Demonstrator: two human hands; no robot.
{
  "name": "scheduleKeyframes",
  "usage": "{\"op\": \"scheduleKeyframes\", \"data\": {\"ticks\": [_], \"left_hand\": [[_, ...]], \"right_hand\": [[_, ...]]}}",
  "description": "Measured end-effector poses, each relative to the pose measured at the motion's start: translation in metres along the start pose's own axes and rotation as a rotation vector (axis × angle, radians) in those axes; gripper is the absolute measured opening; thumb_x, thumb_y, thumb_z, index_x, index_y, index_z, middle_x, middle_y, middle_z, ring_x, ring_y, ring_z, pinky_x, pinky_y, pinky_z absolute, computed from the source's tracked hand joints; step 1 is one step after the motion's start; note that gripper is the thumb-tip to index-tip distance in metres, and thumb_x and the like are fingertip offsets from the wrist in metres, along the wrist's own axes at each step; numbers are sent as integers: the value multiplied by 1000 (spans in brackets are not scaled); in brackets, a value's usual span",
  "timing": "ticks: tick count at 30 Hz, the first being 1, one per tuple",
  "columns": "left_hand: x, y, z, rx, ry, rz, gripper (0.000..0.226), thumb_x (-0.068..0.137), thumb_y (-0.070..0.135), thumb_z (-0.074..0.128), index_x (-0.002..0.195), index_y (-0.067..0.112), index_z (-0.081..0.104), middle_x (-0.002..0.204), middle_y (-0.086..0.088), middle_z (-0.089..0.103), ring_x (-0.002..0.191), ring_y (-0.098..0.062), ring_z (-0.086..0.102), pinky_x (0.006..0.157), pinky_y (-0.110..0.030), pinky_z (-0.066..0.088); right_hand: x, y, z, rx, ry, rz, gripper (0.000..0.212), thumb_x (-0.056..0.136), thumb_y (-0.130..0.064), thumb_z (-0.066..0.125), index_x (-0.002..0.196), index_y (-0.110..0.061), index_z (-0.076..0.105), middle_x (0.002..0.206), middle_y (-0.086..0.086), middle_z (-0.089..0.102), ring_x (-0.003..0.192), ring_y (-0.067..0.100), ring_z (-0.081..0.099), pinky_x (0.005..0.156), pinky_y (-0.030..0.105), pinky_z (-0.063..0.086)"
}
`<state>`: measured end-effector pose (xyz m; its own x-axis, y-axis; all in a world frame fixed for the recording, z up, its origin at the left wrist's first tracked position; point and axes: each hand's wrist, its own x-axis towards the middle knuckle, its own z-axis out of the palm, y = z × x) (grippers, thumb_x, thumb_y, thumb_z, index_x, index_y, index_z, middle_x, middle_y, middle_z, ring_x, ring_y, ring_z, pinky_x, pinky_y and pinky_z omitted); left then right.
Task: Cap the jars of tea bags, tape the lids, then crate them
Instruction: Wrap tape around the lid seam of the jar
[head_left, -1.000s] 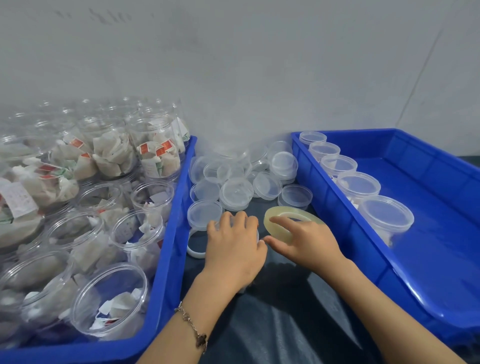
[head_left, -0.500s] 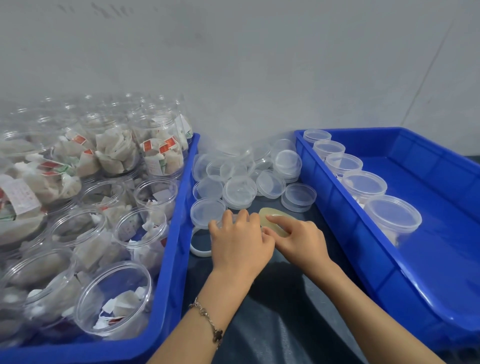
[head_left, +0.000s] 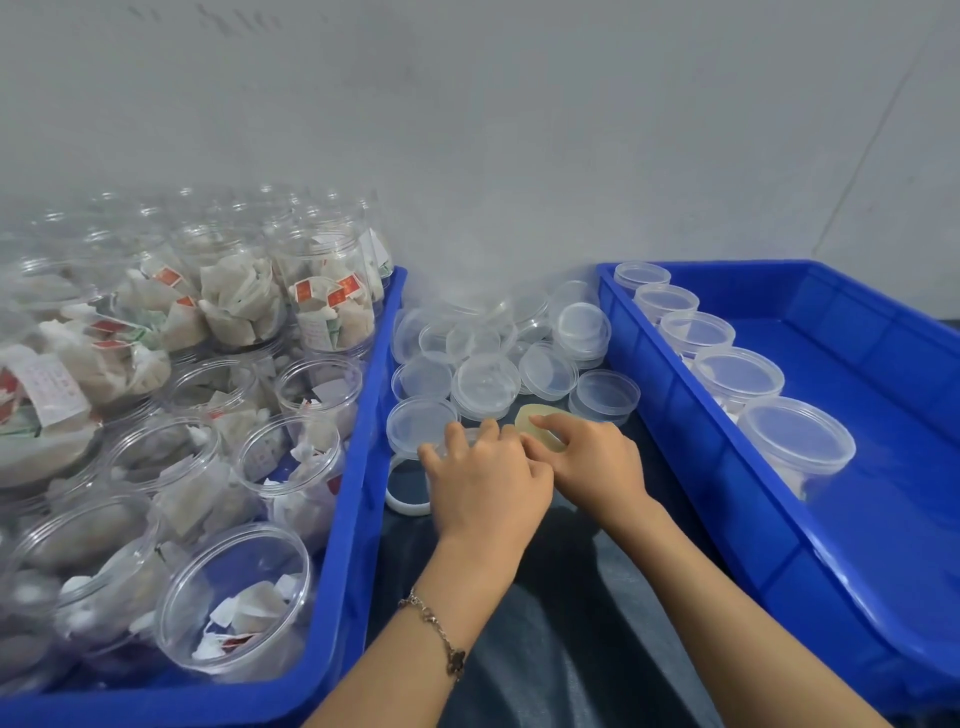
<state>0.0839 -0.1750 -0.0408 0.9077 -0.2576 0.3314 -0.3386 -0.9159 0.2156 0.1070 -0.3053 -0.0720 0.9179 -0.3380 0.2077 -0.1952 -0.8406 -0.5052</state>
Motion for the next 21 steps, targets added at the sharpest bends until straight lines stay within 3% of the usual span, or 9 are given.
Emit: {"op": "scheduleKeyframes", "data": {"ticks": [3,8,11,15,18,21], "left_hand": [[-21,13,1,6,101,154,32,66,27,46,80,14,72,89,2,70,95,-31,63,80,-43,41],[-10,-3,3,-89,120,107,16,64,28,64,72,16,71,77,6,68,82,-27,62,70,-42,47],[-10,2,5,-76,111,120,17,67,27,63,75,16,72,77,5,69,83,-27,63,70,-45,49],[-7,3,6,-80,114,105,19,71,25,57,76,15,72,76,4,69,85,-28,63,74,-45,49],[-9,2,8,-113,158,110,25,81,33,59,83,13,74,86,-1,73,98,-31,65,87,-49,49],[-11,-2,6,-269,232,170,49,92,46,38,118,15,66,123,-3,65,129,-25,48,111,-48,30]], "right_hand": [[29,3,-14,78,11,156,38,84,-54,46,102,-30,69,102,0,71,94,23,61,72,30,43],[34,-13,-13,-20,18,-74,44,81,-63,43,109,-37,65,92,-3,71,90,19,63,76,34,50],[23,-9,-4,-95,-21,-137,36,85,-56,45,108,-34,63,88,1,71,87,24,64,70,34,47],[3,10,2,-284,-162,-153,49,91,-45,43,138,-31,36,110,1,67,98,26,62,66,30,34],[-10,19,13,-418,-200,-219,38,95,-38,38,130,-21,40,113,-1,65,97,20,62,70,30,44],[-19,22,21,-474,-264,-283,36,99,-35,28,125,-14,41,112,2,63,99,24,61,81,39,48]]}}
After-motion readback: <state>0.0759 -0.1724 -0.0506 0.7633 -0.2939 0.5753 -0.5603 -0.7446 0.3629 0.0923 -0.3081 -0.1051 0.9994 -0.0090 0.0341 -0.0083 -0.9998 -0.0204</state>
